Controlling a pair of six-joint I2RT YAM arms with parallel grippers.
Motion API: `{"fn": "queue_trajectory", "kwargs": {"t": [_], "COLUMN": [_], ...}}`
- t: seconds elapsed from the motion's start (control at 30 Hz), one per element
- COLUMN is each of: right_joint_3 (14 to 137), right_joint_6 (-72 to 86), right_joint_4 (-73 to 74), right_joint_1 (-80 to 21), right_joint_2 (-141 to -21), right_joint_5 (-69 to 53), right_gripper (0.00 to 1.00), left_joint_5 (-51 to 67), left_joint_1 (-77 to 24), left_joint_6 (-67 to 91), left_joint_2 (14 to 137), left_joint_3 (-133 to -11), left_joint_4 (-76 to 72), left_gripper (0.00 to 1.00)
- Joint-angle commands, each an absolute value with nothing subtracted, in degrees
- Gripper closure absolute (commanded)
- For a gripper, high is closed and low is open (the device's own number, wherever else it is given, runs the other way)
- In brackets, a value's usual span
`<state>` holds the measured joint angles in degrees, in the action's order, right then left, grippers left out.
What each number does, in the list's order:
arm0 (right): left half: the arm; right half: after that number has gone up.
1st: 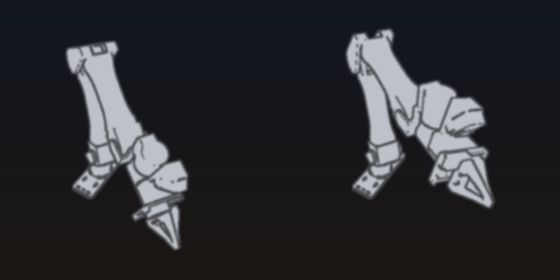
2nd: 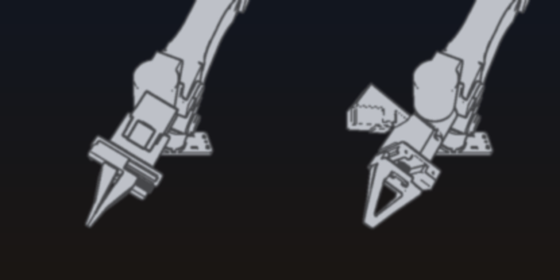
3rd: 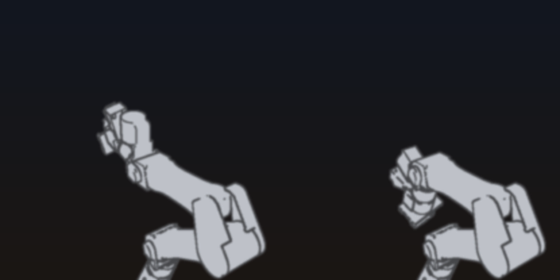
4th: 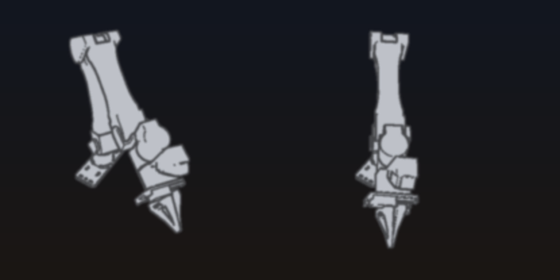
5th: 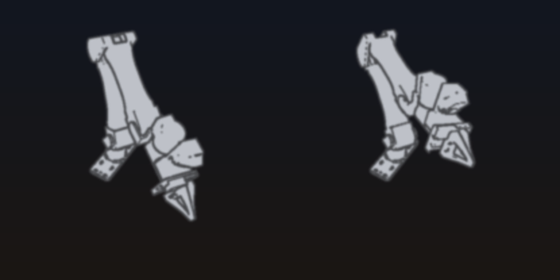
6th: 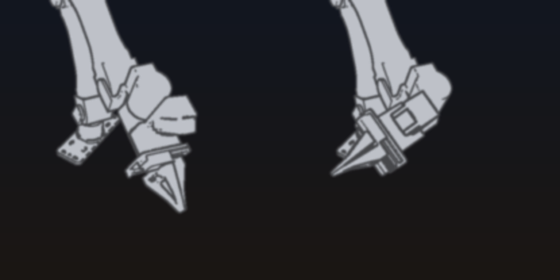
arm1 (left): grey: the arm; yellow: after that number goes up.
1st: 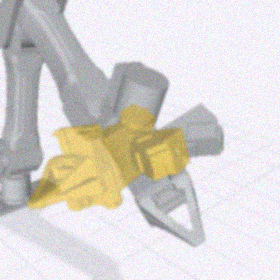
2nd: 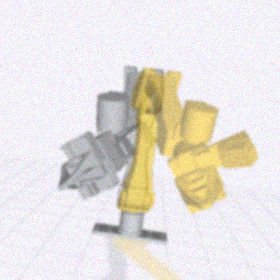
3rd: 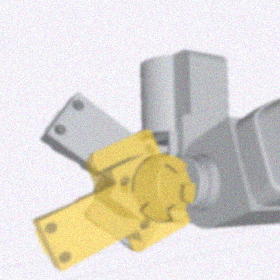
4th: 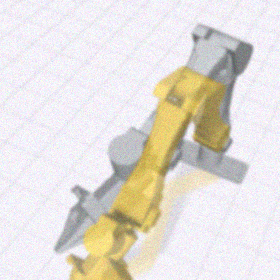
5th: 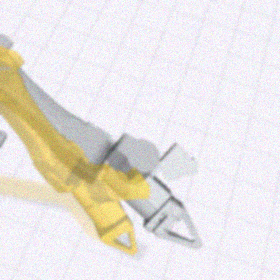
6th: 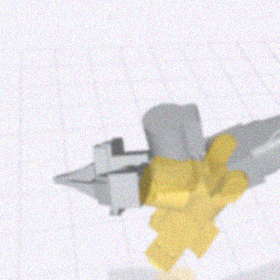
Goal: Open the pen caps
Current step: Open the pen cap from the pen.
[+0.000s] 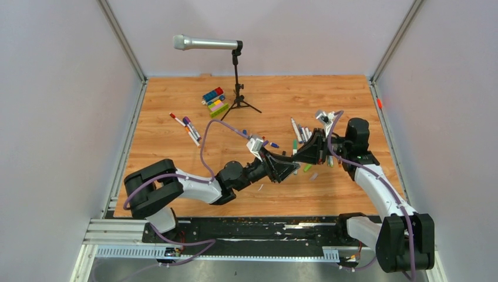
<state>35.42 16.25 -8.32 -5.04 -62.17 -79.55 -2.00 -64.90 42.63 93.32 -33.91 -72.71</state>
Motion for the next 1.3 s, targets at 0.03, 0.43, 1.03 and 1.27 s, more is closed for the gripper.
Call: {"fn": "queue_trajectory", "kwargs": {"t": [0.03, 0.43, 1.03, 1.27], "right_joint_3": [38.61, 38.34, 38.76, 38.23], "right_joint_6": [3.82, -6.95, -6.41, -3.36], "right_joint_4": [2.36, 9.09, 9.66, 7.52], "right_joint_1": [-5.35, -5.71, -6.59, -7.31], "right_joint_2": [-62.83, -63.87, -65.25, -66.76], "right_joint_5": [-82.00, -89.51, -88.46, -88.90], "right_gripper": [1.00, 1.00, 1.00, 1.00], "left_joint_5": [-0.37, 20.04, 22.26, 21.79], "left_joint_1": [-64.67, -55.02, -55.11, -53.44], "left_joint_6": [37.60, 46.89, 51.83, 50.89], "left_joint_2": [86.11, 85.19, 94.38, 93.34], "left_joint_3": [-31.12, -37.92, -44.11, -45.46], "left_joint_4": [-75.02, -68.93, -71.54, -71.07], "left_gripper": [0.20, 0.13, 0.59, 0.99]}}
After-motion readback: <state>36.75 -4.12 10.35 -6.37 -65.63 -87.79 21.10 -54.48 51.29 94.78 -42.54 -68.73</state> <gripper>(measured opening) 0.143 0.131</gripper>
